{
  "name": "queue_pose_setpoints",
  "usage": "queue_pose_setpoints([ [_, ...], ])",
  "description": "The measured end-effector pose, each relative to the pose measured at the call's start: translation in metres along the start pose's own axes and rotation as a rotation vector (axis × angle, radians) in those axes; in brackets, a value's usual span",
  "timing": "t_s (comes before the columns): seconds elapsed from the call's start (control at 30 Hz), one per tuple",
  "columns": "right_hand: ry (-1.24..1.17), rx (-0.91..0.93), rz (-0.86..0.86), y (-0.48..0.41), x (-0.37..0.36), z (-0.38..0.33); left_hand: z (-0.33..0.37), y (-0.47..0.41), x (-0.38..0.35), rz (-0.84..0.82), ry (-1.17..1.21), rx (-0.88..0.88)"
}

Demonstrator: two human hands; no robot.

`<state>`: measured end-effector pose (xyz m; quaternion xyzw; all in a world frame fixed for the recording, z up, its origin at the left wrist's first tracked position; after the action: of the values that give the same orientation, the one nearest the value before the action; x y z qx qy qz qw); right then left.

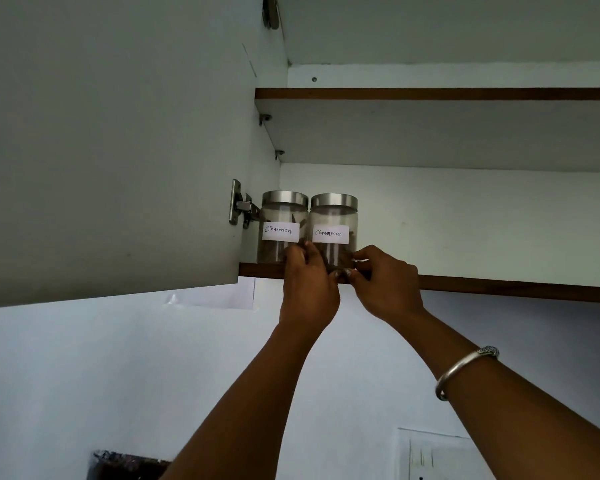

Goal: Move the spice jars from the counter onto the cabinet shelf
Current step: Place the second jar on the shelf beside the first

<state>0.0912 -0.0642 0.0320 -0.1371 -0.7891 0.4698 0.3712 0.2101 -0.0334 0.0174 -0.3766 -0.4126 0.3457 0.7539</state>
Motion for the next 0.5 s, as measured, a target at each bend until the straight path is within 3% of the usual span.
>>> queue_pose_setpoints([
  [0.07,0.012,0.025,-0.017,0.003,0.001,-0.001,0.001,0.003,0.003,-0.047,-0.003,-0.01],
  [0.27,0.388,0.094,-0.161,0.038,-0.01,-0.007,0.007,0.022,0.012,-0.199,0.047,-0.057],
  [0.5,0.357,0.038,-0.369,0.102,-0.003,0.005,0.005,0.087,-0.004,-0.351,0.021,-0.083],
])
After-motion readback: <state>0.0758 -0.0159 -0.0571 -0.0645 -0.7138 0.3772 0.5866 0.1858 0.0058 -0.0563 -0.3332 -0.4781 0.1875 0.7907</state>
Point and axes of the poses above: each hand's wrist, its own y-axis away from the middle knuckle, its own x-axis out of the back of the hand, z = x × y, the point moved 3 cm from there along -y, towards the middle knuckle
